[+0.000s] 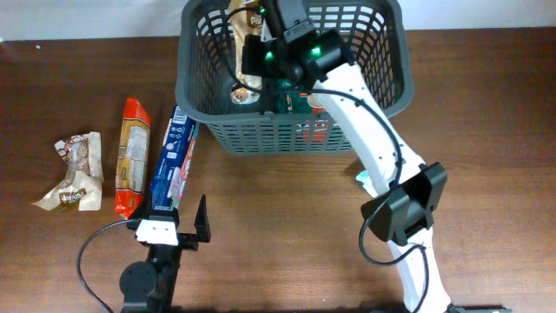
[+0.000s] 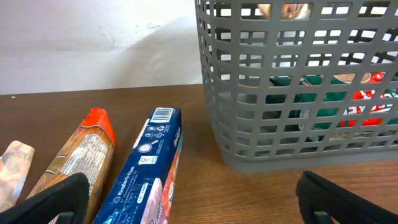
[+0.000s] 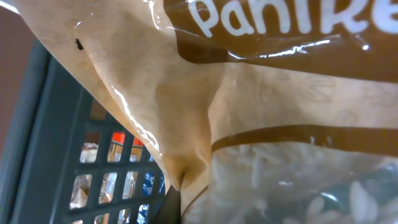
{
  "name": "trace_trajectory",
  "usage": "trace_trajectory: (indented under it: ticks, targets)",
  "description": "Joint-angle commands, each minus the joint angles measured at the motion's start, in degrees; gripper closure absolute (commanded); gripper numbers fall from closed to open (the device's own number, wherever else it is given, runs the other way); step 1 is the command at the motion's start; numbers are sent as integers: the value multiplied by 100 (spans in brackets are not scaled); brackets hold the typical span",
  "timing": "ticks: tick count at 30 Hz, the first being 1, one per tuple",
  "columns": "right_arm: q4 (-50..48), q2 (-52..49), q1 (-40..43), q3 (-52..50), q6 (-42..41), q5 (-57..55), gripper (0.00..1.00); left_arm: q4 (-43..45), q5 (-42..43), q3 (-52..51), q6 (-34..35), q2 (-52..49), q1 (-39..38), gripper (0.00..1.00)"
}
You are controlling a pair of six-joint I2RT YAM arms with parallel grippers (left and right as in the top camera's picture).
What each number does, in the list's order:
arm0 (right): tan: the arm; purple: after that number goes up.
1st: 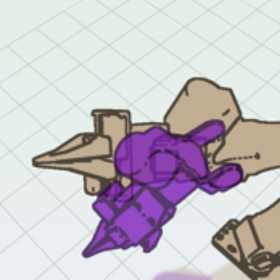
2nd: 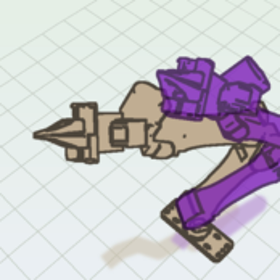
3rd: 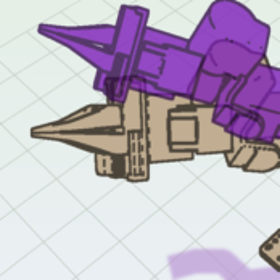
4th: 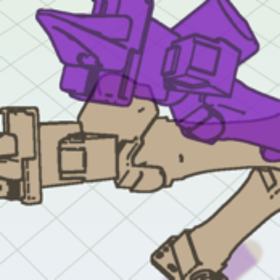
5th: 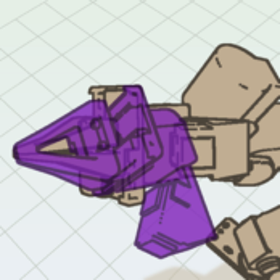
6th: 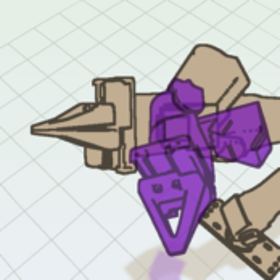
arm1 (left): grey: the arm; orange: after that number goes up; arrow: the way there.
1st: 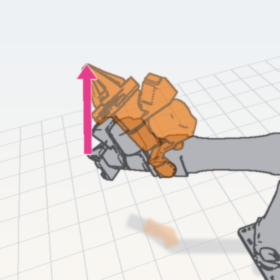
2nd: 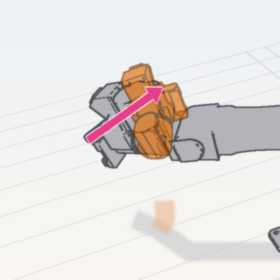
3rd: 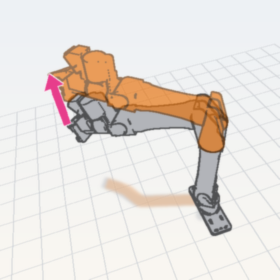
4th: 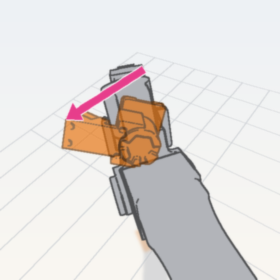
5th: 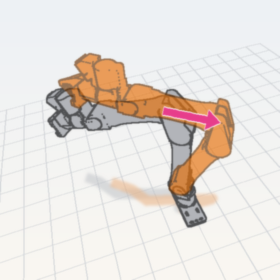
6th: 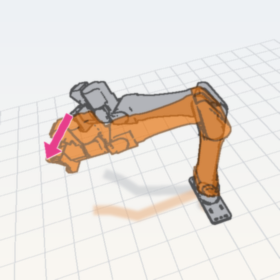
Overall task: Pack container
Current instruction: 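Lower the Panibee wrapper into the basket and open the right gripper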
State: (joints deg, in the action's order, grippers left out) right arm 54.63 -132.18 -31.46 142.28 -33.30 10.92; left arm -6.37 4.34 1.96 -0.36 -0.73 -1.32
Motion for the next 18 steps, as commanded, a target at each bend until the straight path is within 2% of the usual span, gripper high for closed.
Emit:
trace_trajectory:
  ticks: [1, 10, 15, 18]
  targets:
    - [-81, 26, -177, -188, -173, -282, 97, 13, 42, -42, 15, 44, -2, 1]
    - [-354, 22, -166, -852, -173, -280, 95, 11, 42, -42, 15, 44, -2, 1]
    - [-494, 22, -166, -962, 61, -214, 50, 13, 42, -42, 15, 44, -2, 1]
    - [-514, 46, -133, -824, 566, -17, 41, 11, 42, -42, 15, 44, -2, 1]
